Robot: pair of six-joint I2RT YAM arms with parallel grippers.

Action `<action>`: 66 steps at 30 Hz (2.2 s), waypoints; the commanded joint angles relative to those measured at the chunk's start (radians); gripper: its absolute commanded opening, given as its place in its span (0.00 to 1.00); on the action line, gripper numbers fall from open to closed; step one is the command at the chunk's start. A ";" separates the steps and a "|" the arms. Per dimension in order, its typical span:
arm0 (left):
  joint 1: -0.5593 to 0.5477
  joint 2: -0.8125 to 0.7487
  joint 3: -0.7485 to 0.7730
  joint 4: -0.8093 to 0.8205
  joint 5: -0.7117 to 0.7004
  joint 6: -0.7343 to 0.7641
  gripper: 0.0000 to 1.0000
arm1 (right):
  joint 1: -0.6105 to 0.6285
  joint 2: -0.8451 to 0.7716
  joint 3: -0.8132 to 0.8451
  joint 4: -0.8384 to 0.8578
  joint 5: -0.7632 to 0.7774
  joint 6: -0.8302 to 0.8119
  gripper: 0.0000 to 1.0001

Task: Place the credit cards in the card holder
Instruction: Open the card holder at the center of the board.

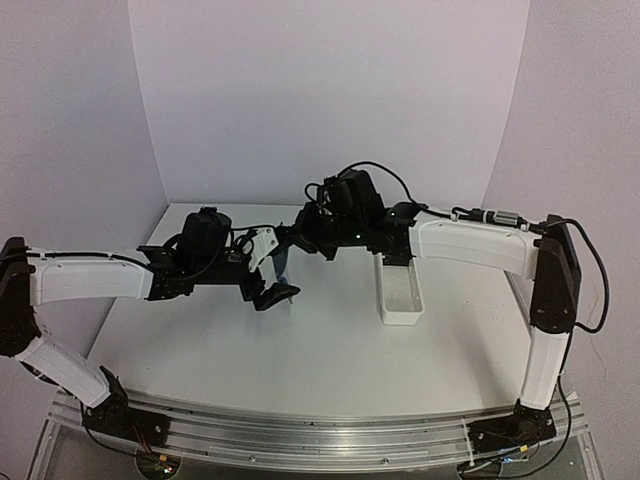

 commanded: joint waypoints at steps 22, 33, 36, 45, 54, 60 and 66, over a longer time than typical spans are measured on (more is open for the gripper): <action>0.012 0.123 0.082 0.226 -0.454 -0.020 0.14 | 0.024 -0.080 0.010 0.125 0.037 0.025 0.00; 0.190 0.046 0.205 -0.313 0.307 0.025 0.00 | -0.018 -0.161 -0.169 0.106 -0.224 -0.622 0.71; 0.190 0.070 0.266 -0.500 0.450 0.146 0.00 | -0.017 -0.258 -0.264 0.114 -0.224 -0.905 0.85; 0.185 0.156 0.385 -0.763 0.640 0.336 0.00 | 0.005 -0.283 -0.352 0.171 -0.405 -1.290 0.91; 0.185 0.173 0.418 -0.827 0.670 0.386 0.00 | 0.017 -0.149 -0.271 0.167 -0.410 -1.287 0.66; 0.188 0.189 0.423 -0.817 0.665 0.356 0.05 | 0.015 -0.102 -0.258 0.167 -0.421 -1.170 0.00; 0.320 0.171 0.363 -0.580 0.598 0.090 0.95 | -0.042 -0.024 -0.256 0.173 -0.377 -0.792 0.00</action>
